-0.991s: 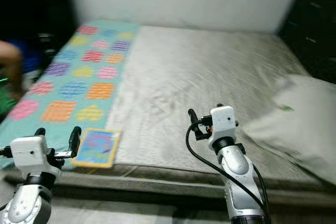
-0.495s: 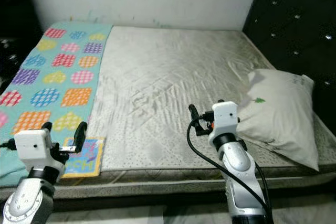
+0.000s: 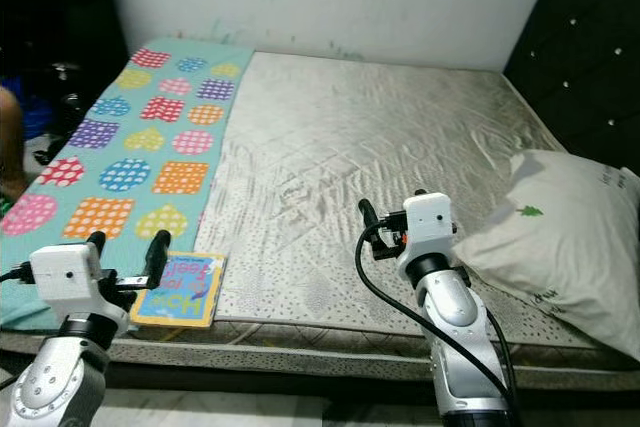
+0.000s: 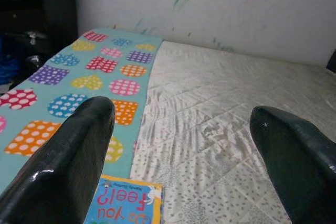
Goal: Clean up the room
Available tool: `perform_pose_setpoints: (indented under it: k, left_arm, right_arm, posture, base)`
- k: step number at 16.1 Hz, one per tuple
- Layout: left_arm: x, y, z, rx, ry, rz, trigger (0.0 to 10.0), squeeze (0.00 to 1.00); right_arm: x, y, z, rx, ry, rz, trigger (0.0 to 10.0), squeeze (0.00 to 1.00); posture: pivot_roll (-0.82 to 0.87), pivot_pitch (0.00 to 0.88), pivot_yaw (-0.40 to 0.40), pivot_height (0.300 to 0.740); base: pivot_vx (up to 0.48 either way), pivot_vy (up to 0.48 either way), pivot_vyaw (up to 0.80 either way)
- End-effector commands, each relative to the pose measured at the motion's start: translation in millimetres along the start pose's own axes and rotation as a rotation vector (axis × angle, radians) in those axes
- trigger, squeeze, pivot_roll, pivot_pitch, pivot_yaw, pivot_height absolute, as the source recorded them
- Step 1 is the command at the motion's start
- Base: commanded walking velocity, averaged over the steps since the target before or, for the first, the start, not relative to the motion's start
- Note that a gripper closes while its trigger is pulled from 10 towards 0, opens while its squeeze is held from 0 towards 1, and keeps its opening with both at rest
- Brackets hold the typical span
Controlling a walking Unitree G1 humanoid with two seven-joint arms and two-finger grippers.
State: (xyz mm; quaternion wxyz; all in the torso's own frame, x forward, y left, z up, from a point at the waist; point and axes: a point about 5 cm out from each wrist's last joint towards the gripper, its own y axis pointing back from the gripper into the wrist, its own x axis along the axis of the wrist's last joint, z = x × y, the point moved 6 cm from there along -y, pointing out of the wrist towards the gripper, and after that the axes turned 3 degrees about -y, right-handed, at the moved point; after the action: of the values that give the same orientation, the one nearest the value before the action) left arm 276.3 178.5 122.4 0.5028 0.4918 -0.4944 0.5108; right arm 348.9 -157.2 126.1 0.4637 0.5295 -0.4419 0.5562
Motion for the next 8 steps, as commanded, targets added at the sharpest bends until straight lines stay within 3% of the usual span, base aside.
perform_pose_setpoints:
  k: [1,2,8]
  left_arm:
    - [3.1,1.2,2.0,-0.009,-0.001,0.005,10.0,0.00]
    - [2.4,1.0,1.1,-0.004,0.002,0.001,10.0,0.00]
    - [0.7,2.8,-1.9,0.003,0.001,-0.008,10.0,0.00]
  right_arm:
    - [2.5,-2.0,5.3,-0.007,0.008,0.000,10.0,0.00]
    - [2.3,-2.0,5.3,-0.007,0.008,-0.001,10.0,0.00]
    - [3.7,-2.8,-0.6,0.010,0.008,-0.002,10.0,0.00]
  posture:
    - [-0.03,0.000,-0.078,0.740]
    - [-0.03,0.000,-0.078,0.740]
    - [-0.03,0.006,-0.081,0.740]
  base:
    - [0.000,0.000,0.00]
    - [0.000,0.000,0.00]
    - [0.000,-0.279,0.00]
